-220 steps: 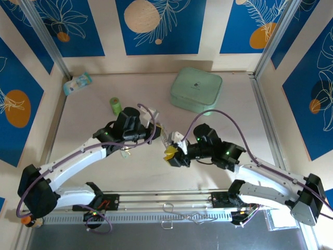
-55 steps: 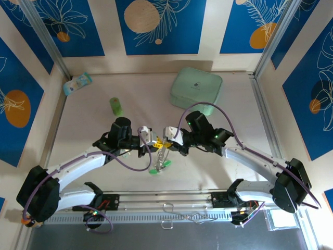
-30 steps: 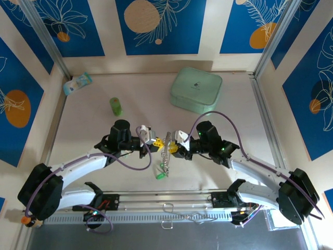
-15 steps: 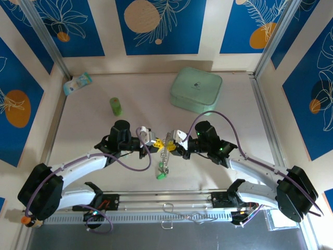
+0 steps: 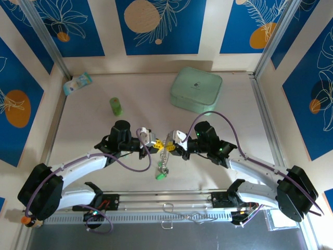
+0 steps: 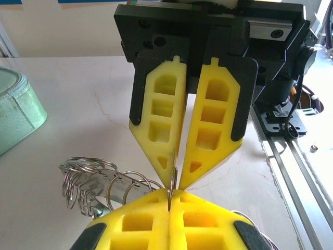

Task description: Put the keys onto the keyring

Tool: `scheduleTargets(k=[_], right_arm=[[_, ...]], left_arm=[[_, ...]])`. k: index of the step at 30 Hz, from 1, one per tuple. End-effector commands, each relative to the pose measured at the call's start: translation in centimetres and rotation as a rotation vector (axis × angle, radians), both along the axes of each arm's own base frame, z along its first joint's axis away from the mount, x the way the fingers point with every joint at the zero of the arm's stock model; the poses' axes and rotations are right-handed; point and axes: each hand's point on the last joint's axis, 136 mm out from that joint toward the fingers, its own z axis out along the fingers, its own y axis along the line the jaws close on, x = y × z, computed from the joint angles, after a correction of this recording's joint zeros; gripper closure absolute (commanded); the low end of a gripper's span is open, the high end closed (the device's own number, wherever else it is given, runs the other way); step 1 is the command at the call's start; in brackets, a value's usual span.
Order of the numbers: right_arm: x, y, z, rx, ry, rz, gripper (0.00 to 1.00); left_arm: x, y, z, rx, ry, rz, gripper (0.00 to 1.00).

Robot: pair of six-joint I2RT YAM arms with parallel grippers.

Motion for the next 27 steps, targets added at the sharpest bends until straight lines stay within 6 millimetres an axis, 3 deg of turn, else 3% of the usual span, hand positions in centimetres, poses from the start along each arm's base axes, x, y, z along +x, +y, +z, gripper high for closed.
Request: scheduleTargets(k=[1,5,10,27], right_arm=[[0.1,0.7,1.6,0.033,-0.027,0.019,0.87],[0.0,0.9,1.7,0.038,-0.022,0.03,0.89],[-0.1,1.2,1.9,0.043,-0.014,0.046,1.0],[-0.3,1.9,2.2,0.047,0.004,0.076,1.0]], left_arm=[[-0.7,-0.3,1.3,-0.033,-0.048,-0.049,1.0],[-0.7,-0.3,1.3,-0.035,-0.048,-0.051,1.0],[-0.6,-0.3,1.2,-0.032,-0.043,-0.048,1.0],[-0.5,-0.4,0.9,-0.007,-0.037,-0.048,0.92]])
